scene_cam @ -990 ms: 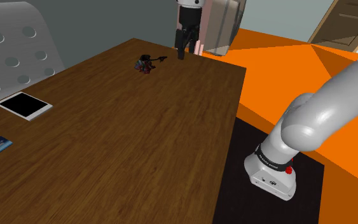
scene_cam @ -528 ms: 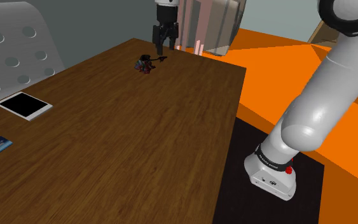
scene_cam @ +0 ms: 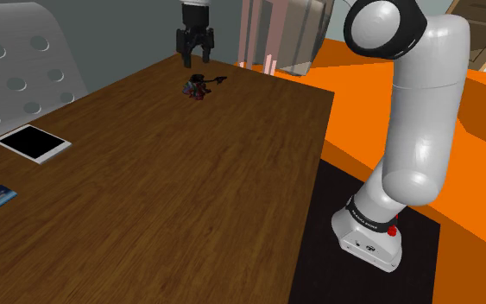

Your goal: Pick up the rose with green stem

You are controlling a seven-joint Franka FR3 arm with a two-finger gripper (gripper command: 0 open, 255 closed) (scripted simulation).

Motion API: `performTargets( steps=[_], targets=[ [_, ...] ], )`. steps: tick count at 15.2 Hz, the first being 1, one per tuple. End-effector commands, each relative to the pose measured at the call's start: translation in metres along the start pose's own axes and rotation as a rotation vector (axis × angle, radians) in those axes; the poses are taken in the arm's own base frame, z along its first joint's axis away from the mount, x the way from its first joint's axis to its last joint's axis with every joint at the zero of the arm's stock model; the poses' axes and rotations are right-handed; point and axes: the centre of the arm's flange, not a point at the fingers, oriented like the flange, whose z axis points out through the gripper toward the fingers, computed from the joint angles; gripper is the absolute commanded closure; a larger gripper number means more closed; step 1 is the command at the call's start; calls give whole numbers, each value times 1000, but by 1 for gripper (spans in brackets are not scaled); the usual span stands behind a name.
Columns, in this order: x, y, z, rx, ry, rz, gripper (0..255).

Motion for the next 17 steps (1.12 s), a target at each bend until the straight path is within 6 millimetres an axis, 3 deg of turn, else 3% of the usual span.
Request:
performTargets(
  steps=[1,8,10,11,17],
  targets=[
    [15,0,4,6,-1,1,0],
    [18,5,43,6,-1,1,0],
    [18,5,43,6,-1,1,0],
    [18,5,43,6,-1,1,255],
    [19,9,43,6,-1,1,255]
  ],
)
